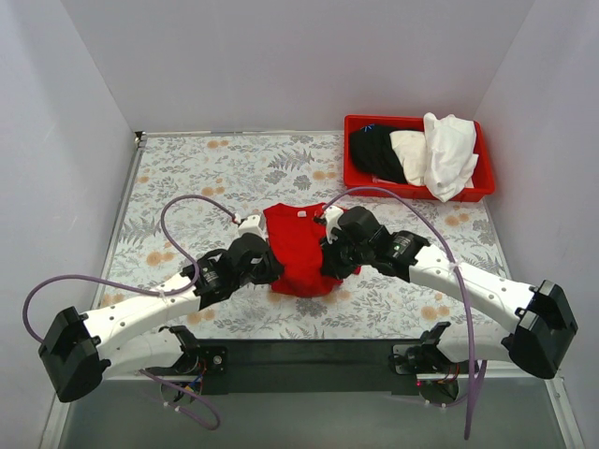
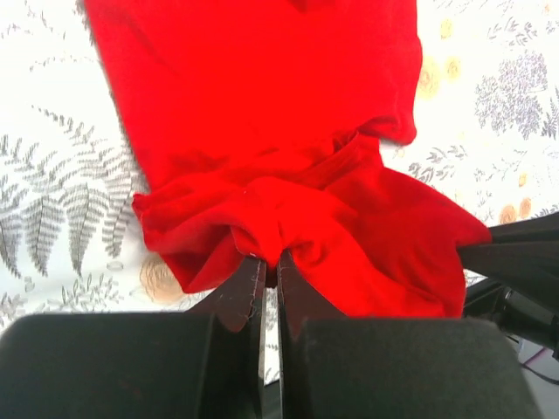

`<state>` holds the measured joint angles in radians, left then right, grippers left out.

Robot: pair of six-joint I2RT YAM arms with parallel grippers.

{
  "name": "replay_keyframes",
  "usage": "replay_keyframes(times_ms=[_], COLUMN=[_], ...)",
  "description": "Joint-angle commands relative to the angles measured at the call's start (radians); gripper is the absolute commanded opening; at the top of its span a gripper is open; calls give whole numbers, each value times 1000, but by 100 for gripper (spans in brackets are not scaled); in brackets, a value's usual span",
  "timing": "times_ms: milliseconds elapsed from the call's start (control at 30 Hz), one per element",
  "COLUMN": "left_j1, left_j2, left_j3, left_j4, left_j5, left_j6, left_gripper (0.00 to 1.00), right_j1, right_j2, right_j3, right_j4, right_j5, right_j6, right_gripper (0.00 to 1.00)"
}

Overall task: Fold and stack the t-shirts
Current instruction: Fold the tshirt

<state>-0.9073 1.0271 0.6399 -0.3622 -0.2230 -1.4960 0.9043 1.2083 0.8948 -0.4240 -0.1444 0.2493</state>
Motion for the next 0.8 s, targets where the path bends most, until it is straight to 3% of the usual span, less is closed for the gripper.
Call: replay_keyframes(times_ms=[0,433,767], left_j1=[45,214,337], left_j2=[22,113,258], left_j3=[56,115,181], left_j4=[80,180,267], left_j5=[28,157,269], left_j6=[83,160,197], left_gripper=[0,0,0], right_j1=[-24,-146,-251], right_j2=[25,86,224], right_j3=[88,184,279], right_j4=[59,70,88], right_j5=[61,49,-15], right_j6=[-30,-81,-127], right_gripper=[1,1,1])
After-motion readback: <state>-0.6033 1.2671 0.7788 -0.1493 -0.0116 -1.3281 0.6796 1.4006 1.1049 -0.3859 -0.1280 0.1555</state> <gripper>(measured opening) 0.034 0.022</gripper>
